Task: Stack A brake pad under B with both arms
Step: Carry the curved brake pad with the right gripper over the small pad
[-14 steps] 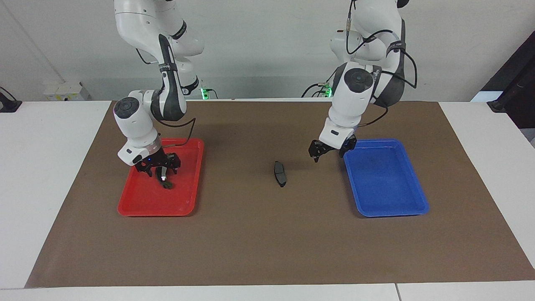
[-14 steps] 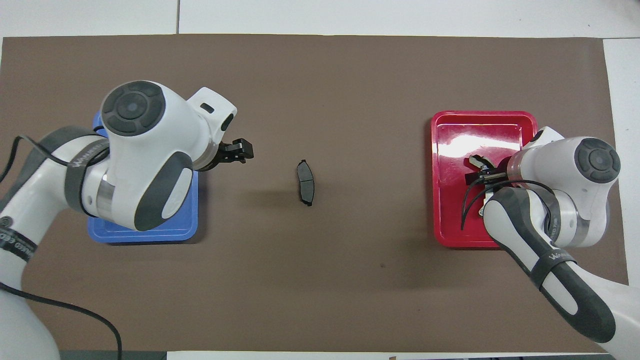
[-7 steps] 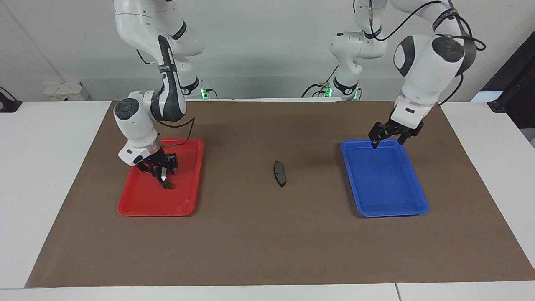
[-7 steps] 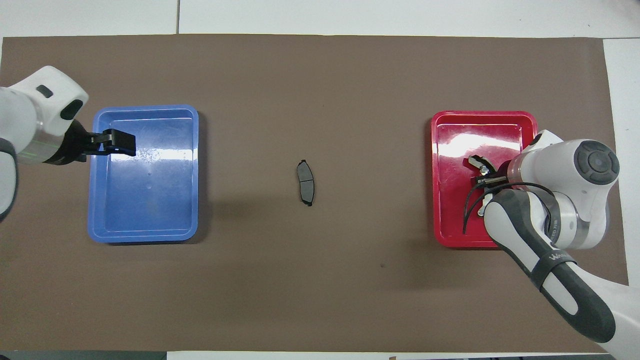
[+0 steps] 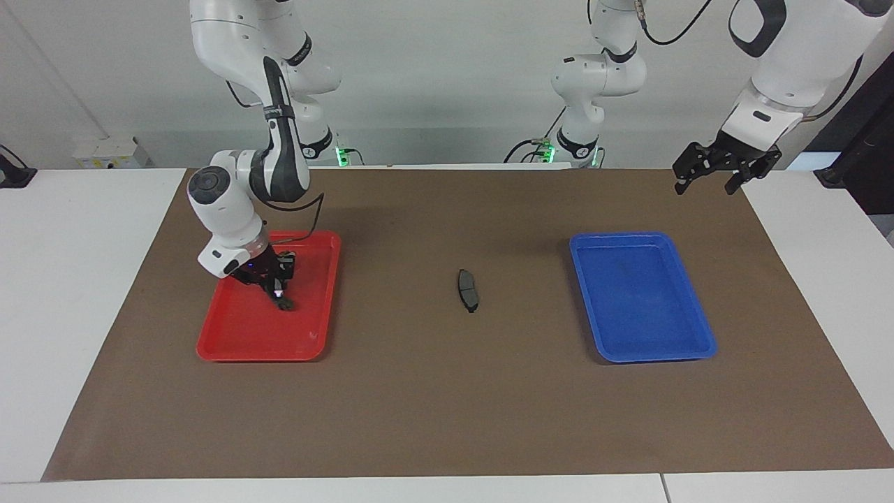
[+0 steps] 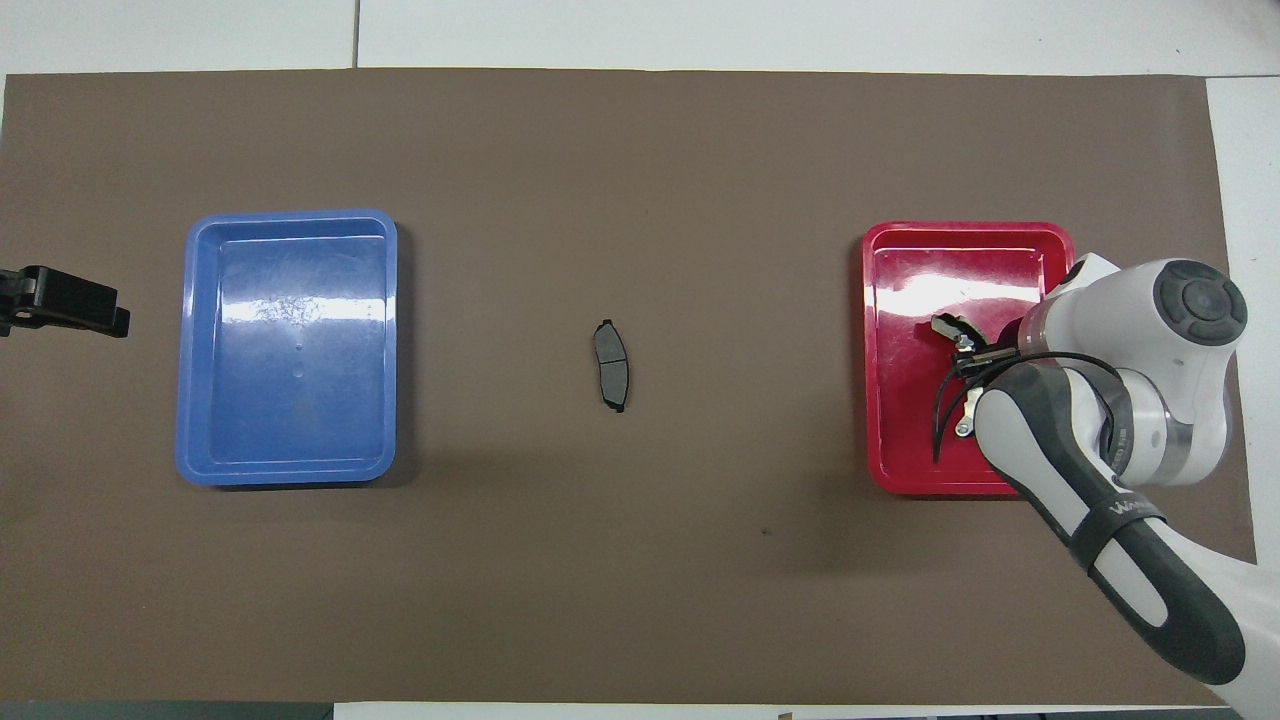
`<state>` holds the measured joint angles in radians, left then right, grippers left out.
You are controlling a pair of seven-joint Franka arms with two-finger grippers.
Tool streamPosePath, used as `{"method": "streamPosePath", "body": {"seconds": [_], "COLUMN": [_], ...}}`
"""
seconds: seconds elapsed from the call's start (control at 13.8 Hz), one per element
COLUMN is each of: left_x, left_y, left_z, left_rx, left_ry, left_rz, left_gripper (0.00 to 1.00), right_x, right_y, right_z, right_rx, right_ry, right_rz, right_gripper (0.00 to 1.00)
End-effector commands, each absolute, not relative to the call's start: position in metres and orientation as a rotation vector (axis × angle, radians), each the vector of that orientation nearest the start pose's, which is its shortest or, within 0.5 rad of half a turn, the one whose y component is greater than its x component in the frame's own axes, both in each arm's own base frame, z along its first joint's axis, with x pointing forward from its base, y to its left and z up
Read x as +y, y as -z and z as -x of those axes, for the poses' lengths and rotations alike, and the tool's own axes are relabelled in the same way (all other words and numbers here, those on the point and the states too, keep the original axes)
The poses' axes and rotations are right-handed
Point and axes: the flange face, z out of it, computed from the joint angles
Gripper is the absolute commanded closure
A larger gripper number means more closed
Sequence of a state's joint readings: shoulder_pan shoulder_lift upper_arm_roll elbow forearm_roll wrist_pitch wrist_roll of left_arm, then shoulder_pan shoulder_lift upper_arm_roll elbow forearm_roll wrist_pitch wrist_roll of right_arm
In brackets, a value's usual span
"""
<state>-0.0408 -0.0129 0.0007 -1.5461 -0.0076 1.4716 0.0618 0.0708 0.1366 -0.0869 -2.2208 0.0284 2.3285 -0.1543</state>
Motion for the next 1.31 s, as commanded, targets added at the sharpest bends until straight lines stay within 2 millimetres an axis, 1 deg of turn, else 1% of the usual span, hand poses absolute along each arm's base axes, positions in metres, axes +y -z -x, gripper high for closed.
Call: {"method": "streamPosePath", "body": {"seconds": [0.0,0.07,0.15,0.22,0.29,0.36,0.44,0.51,0.65,0.73,0.8,0.87,1.02,1.09,1.16,1.23], "left_x": [-0.024,-0.024,-0.027,-0.027,-0.027,-0.027,-0.026,-0.025,-0.03,-0.032,-0.032,-0.032,-0.024,-0.022,-0.018,-0.017], "left_y": [-0.64,-0.633,-0.631,-0.632,-0.628,-0.628,-0.628,-0.627,-0.628,-0.627,-0.627,-0.628,-0.628,-0.628,-0.628,-0.628], "left_z": [-0.555,-0.552,-0.55,-0.548,-0.548,-0.547,-0.547,-0.547,-0.547,-0.547,-0.547,-0.547,-0.547,-0.547,-0.547,-0.547], "left_rx": [0.201,0.201,0.203,0.21,0.21,0.208,0.204,0.199,0.21,0.21,0.213,0.21,0.186,0.184,0.172,0.167], "left_ry": [-0.169,-0.2,-0.2,-0.203,-0.214,-0.212,-0.215,-0.215,-0.205,-0.208,-0.208,-0.208,-0.208,-0.21,-0.21,-0.21], "left_rz": [3.138,3.136,3.136,3.135,3.135,3.136,3.137,3.137,3.145,3.145,3.145,3.145,3.147,3.147,3.147,3.147], "left_gripper": [0.0,0.0,0.0,0.0,0.0,0.0,0.0,0.0,0.0,0.0,0.0,0.0,0.0,0.0,0.0,0.0], "right_x": [0.017,0.041,0.062,0.089,0.113,0.143,0.166,0.198,0.253,0.27,0.287,0.313,0.338,0.356,0.365,0.369], "right_y": [-0.354,-0.364,-0.372,-0.372,-0.377,-0.379,-0.379,-0.376,-0.377,-0.376,-0.371,-0.366,-0.358,-0.352,-0.347,-0.346], "right_z": [-0.562,-0.567,-0.571,-0.573,-0.575,-0.577,-0.579,-0.58,-0.584,-0.591,-0.594,-0.591,-0.593,-0.588,-0.584,-0.581], "right_rx": [-0.105,-0.072,-0.034,-0.027,-0.034,-0.061,-0.089,-0.092,-0.033,-0.033,-0.052,-0.074,-0.104,-0.144,-0.177,-0.212], "right_ry": [-0.02,-0.005,0.016,0.029,0.056,0.068,0.076,0.079,0.101,0.112,0.116,0.124,0.124,0.119,0.119,0.124], "right_rz": [3.113,3.113,3.114,3.112,3.11,3.107,3.104,3.097,3.085,3.083,3.078,3.062,3.056,3.053,3.055,3.052], "right_gripper": [1.0,1.0,1.0,1.0,1.0,1.0,1.0,1.0,1.0,1.0,1.0,1.0,1.0,1.0,1.0,1.0]}}
